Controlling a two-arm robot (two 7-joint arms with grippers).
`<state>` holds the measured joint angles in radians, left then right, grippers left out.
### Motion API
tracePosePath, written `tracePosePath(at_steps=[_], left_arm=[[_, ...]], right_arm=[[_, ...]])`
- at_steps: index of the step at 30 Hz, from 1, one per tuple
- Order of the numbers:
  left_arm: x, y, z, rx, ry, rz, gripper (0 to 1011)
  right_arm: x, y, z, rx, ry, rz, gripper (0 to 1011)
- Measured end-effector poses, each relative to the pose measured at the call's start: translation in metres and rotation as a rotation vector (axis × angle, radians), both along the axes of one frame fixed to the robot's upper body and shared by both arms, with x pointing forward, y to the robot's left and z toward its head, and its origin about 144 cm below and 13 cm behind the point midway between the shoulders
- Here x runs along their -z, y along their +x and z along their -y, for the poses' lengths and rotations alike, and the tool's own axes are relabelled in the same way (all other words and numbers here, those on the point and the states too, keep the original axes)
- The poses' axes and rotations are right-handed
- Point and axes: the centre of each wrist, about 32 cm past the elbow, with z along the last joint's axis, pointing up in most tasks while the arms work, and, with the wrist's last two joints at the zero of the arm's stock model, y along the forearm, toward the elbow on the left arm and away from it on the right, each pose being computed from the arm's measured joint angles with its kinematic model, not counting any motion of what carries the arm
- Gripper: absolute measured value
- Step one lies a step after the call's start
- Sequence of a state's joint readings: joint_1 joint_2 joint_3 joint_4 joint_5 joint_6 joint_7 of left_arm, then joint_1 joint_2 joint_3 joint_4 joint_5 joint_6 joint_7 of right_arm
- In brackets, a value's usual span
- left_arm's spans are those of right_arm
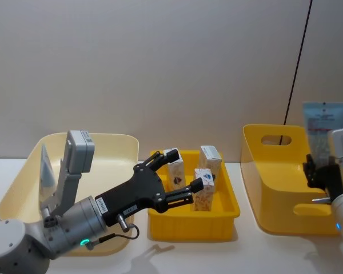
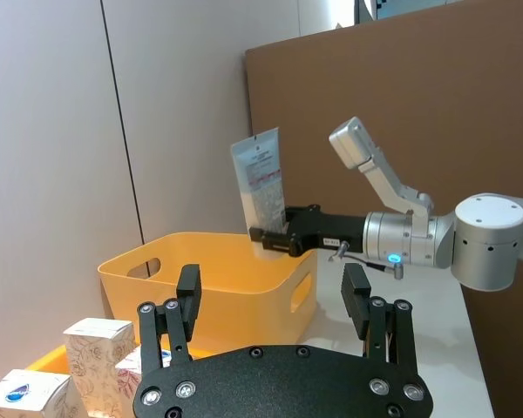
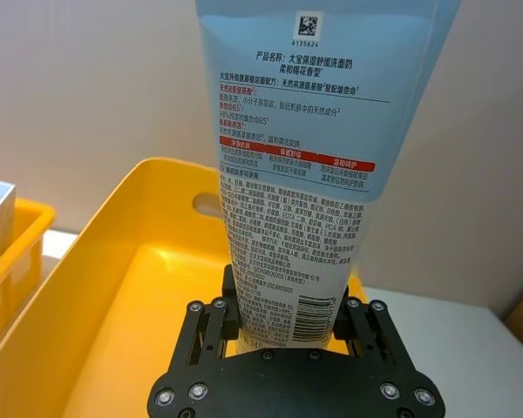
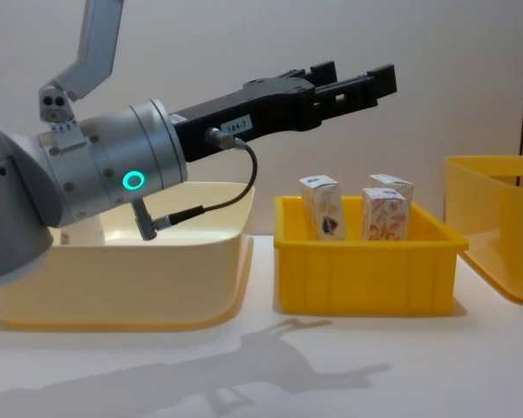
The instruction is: Bimanual collaborative sorting of washing and personal care products
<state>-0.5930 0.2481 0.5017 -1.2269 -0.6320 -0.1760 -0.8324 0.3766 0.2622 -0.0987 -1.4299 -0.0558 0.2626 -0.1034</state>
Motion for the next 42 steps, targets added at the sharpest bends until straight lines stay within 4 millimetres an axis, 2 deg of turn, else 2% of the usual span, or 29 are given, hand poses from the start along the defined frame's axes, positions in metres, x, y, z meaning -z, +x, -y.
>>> tracePosePath(at_steps=[3,6,9,11,12,19,42], left_arm=[[0.000,0.000,0.000,0.000,0.000,0.000,1003],[0.000,0.000,0.000,0.000,0.000,0.000,1004],[0.000,0.000,0.000,0.000,0.000,0.000,1004],[0.000,0.000,0.000,0.000,0.000,0.000,1003],[0.000,0.000,0.000,0.000,0.000,0.000,1003],[0.000,0.000,0.000,0.000,0.000,0.000,1003],[0.000,0.000,0.000,0.000,0.000,0.000,1002]], right_arm=[[0.003,0.002,-0.003,-0.003,0.007,-0.017,555],[0.004,0.003,-0.005,-0.004,0.012,-0.030,598],[0.006,0.004,-0.006,-0.005,0.016,-0.041,719],[0.006,0.004,-0.007,-0.006,0.017,-0.045,757],[0.007,0.004,-0.008,-0.007,0.019,-0.050,829],[0.008,0.005,-0.010,-0.009,0.024,-0.059,1001],[0.008,0.005,-0.012,-0.020,0.036,-0.050,1001]])
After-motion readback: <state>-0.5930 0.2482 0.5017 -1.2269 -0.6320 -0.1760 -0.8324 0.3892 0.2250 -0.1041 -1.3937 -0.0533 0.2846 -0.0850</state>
